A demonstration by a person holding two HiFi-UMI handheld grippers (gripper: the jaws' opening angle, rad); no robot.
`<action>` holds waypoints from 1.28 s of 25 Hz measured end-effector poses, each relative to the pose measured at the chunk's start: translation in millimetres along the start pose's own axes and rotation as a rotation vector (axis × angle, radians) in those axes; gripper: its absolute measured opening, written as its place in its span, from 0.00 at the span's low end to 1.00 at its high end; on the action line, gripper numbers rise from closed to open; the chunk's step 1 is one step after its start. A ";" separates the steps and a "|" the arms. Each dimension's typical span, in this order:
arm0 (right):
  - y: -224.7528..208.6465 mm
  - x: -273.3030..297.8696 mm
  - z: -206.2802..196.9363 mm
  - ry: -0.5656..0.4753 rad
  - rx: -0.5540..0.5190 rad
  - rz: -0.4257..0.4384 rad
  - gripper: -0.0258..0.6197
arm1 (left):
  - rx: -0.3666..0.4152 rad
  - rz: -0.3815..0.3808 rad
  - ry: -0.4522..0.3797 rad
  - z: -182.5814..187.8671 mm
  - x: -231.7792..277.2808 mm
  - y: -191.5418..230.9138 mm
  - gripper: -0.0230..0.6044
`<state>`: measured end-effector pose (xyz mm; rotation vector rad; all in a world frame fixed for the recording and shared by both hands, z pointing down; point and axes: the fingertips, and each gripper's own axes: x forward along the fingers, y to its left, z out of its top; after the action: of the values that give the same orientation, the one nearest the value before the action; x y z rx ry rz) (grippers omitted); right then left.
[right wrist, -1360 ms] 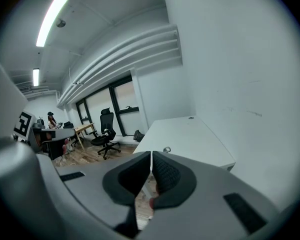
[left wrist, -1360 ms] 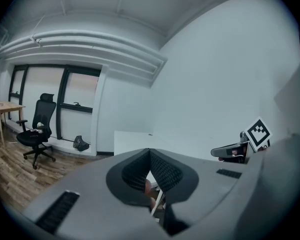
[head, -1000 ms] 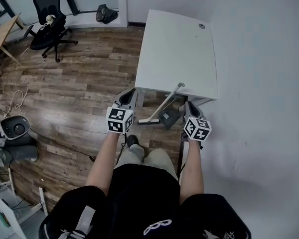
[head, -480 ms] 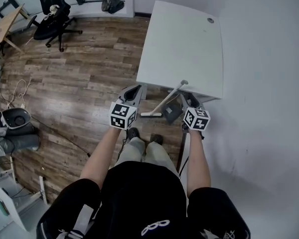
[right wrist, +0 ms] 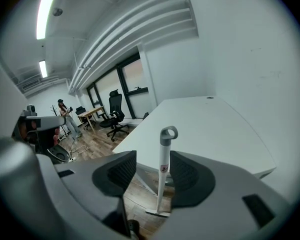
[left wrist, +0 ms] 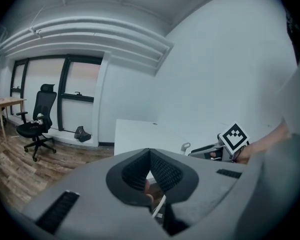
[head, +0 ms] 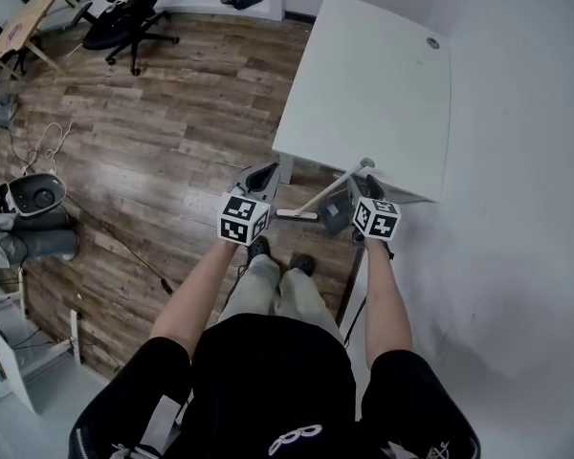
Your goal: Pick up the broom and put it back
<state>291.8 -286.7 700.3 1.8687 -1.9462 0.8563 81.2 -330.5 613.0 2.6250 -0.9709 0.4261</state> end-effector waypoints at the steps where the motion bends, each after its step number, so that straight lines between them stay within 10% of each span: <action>1: -3.8 5.7 -2.7 0.009 -0.002 -0.006 0.35 | 0.001 0.003 0.004 -1.9 0.6 0.3 0.05; 18: -20.6 87.6 -18.7 0.095 0.011 0.001 0.35 | -0.022 0.077 0.060 -26.2 5.1 39.6 0.05; 21: -16.2 86.8 -16.8 0.093 -0.009 -0.018 0.21 | -0.020 0.091 0.060 -25.6 -1.5 42.6 0.05; 32: 27.5 50.0 -43.1 0.122 -0.091 0.052 0.21 | -0.031 0.142 0.037 -27.9 -35.2 35.0 0.05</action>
<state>252.1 -301.0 758.0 1.6816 -1.9336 0.8608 27.7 -324.8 631.4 2.5200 -1.1471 0.4878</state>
